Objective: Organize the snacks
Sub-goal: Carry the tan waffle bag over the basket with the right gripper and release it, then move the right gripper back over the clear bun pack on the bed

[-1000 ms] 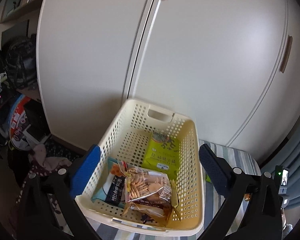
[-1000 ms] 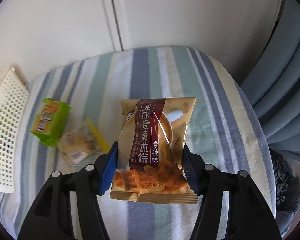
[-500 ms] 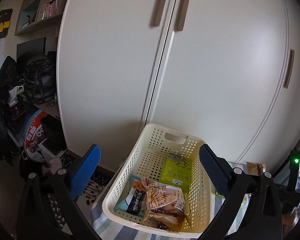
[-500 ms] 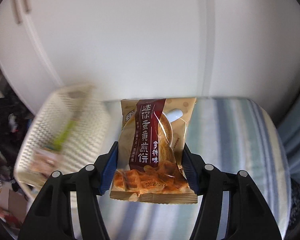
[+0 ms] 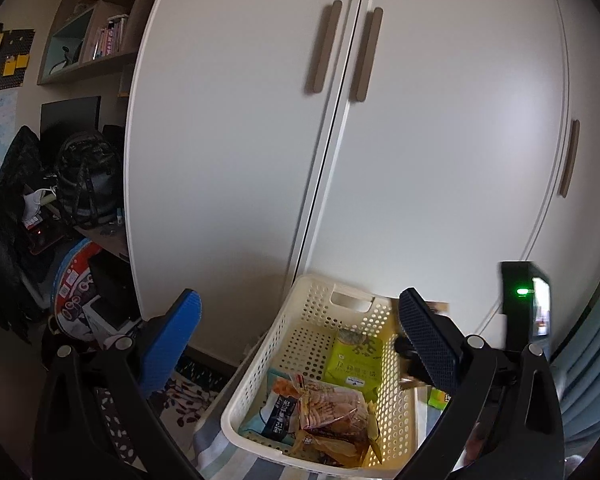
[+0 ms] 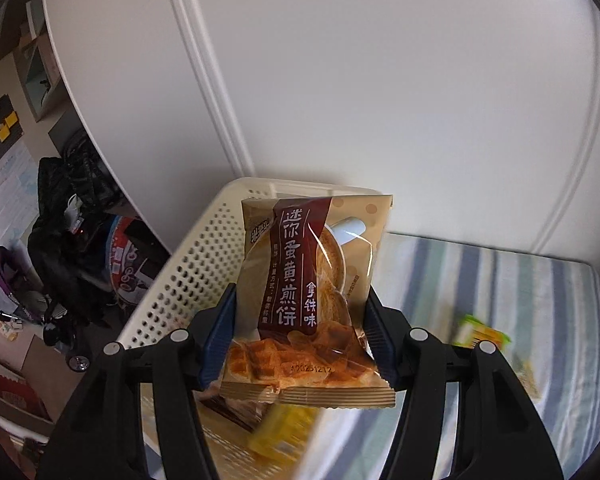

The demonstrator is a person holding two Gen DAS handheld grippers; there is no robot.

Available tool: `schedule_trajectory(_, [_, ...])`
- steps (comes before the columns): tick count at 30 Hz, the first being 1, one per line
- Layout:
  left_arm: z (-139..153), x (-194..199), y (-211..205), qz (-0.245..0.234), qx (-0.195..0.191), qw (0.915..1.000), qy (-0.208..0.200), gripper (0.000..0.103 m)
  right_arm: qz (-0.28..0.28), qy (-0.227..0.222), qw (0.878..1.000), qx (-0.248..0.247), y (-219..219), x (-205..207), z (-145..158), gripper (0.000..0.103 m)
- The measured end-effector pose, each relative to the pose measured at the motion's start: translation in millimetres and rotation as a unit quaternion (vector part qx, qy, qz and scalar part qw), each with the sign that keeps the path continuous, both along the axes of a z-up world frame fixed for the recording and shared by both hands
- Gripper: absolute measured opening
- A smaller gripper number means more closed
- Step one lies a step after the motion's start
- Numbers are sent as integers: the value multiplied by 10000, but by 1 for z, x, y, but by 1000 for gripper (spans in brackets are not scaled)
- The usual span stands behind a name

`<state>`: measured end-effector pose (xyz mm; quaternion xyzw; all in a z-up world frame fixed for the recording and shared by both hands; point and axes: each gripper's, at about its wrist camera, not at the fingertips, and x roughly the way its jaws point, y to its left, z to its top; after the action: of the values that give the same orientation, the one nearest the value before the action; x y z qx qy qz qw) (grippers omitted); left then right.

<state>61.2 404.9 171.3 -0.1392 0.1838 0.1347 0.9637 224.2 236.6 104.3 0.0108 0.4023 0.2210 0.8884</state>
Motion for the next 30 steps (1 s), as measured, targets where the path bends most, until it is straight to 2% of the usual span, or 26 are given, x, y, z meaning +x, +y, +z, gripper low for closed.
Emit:
schedule_trajectory(6, [2, -5, 6, -8, -98, 9999, -132, 100, 271, 83, 9981, 540, 17, -4, -7, 69])
schedule_trajectory(15, [3, -4, -2, -46, -11, 9999, -119, 100, 74, -97, 9993, 348, 4, -15, -6, 70])
schedule_trajectory(17, [5, -5, -5, -47, 39, 9999, -131, 100, 4, -142, 9994, 326, -4, -15, -4, 73])
schedule_trajectory(30, [12, -7, -25, -157, 188, 9993, -272, 100, -634, -164, 9978, 41, -79, -18, -6, 73])
